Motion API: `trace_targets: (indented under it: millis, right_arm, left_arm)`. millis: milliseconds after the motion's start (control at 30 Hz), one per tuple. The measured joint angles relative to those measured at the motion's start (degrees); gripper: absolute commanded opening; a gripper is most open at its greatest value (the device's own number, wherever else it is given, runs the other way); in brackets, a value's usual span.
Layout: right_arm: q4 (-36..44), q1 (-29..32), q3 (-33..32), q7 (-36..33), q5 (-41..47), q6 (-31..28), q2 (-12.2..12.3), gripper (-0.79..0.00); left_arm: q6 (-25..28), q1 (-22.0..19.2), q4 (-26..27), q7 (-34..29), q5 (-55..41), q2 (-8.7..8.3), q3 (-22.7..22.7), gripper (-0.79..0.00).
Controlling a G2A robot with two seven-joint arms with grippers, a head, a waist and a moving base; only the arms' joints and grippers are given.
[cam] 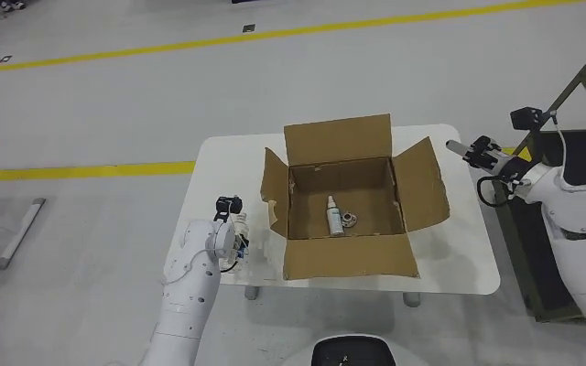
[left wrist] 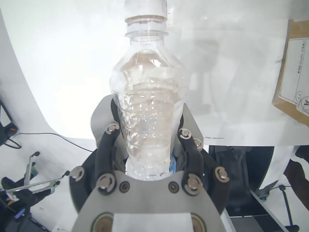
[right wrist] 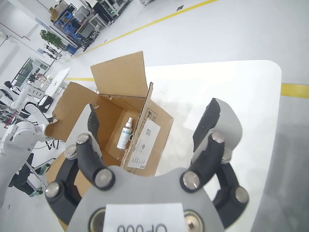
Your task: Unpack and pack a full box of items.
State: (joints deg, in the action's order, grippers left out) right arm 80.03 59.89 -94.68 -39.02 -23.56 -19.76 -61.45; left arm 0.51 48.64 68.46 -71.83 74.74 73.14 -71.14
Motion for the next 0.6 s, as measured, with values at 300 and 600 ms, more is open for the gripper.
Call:
trace_targets:
  millis: [300, 600]
  right_arm:
    - [3.21, 1.38, -0.28, 0.13, 0.7, 1.04, 0.45, 0.0]
    - [4.57, 0.86, 0.64, 0.46, -1.3, -0.09, 0.9, 0.0]
  left_arm:
    - [-1.22, -2.65, -5.24, 1.79, 0.59, 0.63, 2.02, 0.0]
    - [-0.94, -3.8, -6.57, 1.71, 1.83, 1.06, 3.81, 0.0]
